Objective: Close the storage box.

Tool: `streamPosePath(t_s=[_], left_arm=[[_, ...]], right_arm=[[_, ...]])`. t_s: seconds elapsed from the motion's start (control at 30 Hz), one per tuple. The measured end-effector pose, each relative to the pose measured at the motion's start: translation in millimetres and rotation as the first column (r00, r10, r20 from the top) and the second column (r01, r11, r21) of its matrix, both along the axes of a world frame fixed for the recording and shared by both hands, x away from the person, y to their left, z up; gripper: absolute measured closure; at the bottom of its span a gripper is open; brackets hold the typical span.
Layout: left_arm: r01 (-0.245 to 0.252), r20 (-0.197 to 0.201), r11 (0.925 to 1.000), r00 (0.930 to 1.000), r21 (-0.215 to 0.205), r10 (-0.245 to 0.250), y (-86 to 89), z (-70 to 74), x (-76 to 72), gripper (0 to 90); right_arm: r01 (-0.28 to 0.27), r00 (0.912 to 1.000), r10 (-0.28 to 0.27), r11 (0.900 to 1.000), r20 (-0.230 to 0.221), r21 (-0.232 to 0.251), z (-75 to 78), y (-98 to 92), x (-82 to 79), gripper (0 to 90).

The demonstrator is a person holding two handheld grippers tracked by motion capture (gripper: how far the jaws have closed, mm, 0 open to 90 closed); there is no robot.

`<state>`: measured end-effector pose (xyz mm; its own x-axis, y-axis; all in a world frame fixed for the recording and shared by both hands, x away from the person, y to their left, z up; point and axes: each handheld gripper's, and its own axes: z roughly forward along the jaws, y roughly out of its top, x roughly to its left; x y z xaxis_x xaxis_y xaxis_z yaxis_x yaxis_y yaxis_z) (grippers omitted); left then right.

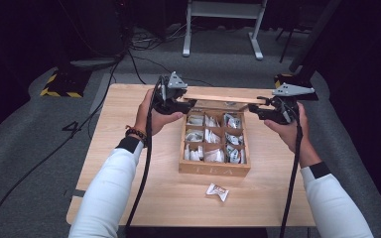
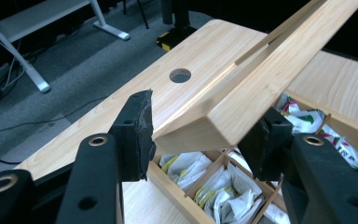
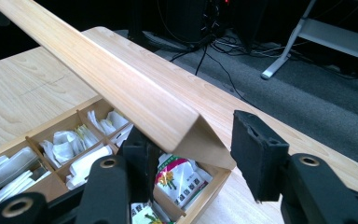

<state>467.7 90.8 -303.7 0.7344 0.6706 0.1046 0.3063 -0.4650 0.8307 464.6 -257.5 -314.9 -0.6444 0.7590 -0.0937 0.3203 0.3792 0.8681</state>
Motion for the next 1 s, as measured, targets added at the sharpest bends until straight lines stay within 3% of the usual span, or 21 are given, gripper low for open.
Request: streamPosePath(t_s=[0.27,0.5,1.0], left_arm=[[0.05,-0.012,0.9988,0.9987,-0.001,-0.05,0.8,-4.9,-13.2,47.9],[0.053,-0.039,0.9986,0.9978,-0.001,-0.053,6.9,-11.8,-18.6,46.0],[0.067,-0.03,0.9976,0.9973,0.019,-0.066,7.7,-30.0,-37.3,43.4]], right_arm=[[-0.022,0.9996,0.022,1.0,-0.017,-0.019,-4.9,-0.5,-7.6,48.9],[-0.035,0.9991,0.034,0.999,-0.024,-0.027,-11.9,-0.8,-15.8,48.7],[-0.084,0.9946,0.081,0.996,-0.066,-0.041,-27.2,-2.3,-27.4,42.6]])
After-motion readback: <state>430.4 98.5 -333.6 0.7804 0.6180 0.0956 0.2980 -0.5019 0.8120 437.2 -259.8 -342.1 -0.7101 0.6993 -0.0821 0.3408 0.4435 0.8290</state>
